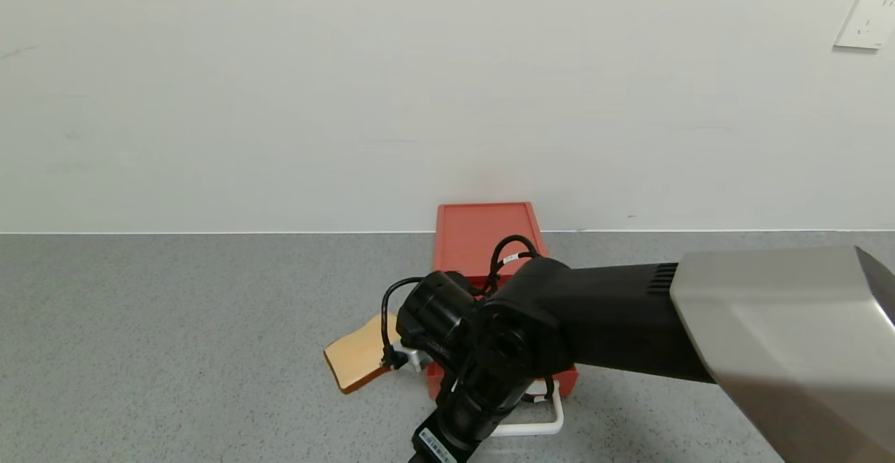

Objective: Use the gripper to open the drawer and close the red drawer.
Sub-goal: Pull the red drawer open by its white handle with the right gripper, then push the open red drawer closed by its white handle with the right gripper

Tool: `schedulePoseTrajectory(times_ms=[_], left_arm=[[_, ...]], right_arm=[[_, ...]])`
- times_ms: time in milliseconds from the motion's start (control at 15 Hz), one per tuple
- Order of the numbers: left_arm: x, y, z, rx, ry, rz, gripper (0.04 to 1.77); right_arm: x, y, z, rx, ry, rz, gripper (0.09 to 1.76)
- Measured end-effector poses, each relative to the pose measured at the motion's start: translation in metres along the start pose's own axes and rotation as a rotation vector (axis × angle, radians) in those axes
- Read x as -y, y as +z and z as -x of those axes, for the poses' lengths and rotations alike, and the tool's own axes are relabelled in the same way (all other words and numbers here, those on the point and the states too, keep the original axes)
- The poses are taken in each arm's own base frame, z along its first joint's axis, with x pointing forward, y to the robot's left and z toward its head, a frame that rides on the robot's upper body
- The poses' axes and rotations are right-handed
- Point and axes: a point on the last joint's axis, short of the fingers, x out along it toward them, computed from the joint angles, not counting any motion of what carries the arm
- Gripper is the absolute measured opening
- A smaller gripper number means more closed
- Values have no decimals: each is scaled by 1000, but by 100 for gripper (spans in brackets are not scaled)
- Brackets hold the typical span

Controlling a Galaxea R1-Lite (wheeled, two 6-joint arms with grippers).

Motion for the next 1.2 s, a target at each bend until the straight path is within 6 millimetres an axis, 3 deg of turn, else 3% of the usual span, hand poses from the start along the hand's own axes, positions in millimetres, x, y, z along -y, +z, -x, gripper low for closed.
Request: schedulePoseTrajectory(times_ms=[400,867,1200], left_arm=[[0,0,0,0,0,0,172],[0,0,0,0,0,1,172],[0,0,0,0,0,2,172]], right_arm=[[-6,-3,26,27,2,5,171],[-9,-23,101,74,-16,-34,171],[15,-58,151,139,-53,-133,171]])
